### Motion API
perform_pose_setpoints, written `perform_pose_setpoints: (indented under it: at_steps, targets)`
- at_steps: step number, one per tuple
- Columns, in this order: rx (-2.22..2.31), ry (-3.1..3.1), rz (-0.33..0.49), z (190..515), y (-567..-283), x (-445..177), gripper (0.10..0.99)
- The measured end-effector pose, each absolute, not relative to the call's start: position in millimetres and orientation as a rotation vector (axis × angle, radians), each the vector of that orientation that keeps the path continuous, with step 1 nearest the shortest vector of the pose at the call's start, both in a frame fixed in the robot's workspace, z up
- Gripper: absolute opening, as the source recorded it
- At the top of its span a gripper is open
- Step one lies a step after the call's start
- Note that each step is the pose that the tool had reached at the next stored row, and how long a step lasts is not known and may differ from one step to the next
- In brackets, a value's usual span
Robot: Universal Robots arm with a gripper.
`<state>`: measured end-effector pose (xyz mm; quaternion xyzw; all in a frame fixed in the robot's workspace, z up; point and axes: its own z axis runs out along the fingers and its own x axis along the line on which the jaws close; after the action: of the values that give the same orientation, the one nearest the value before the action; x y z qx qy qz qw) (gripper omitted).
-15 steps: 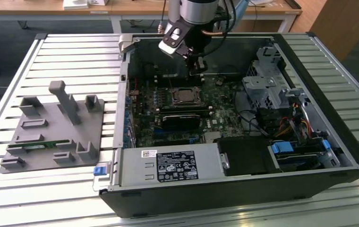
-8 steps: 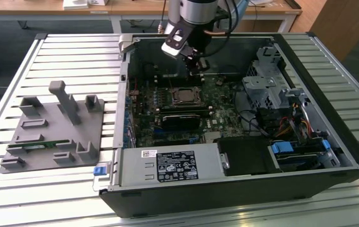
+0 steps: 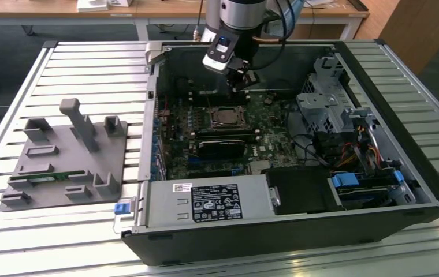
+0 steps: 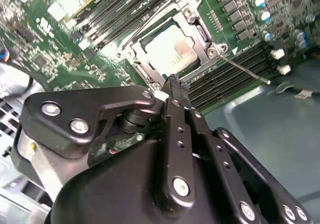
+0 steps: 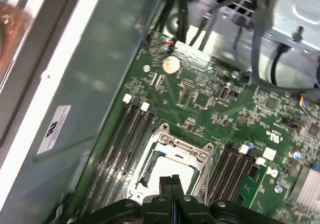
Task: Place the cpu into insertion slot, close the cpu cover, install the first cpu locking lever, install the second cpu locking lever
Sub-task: 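Install the first cpu locking lever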
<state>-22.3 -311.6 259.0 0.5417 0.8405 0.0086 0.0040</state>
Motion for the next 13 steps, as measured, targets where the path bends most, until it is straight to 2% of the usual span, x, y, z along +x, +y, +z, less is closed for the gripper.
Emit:
perform_pose_setpoints:
  at_steps: [13]
  targets:
    - [1.325, 2.842, 0.028, 259.0, -311.6, -22.3, 0.106]
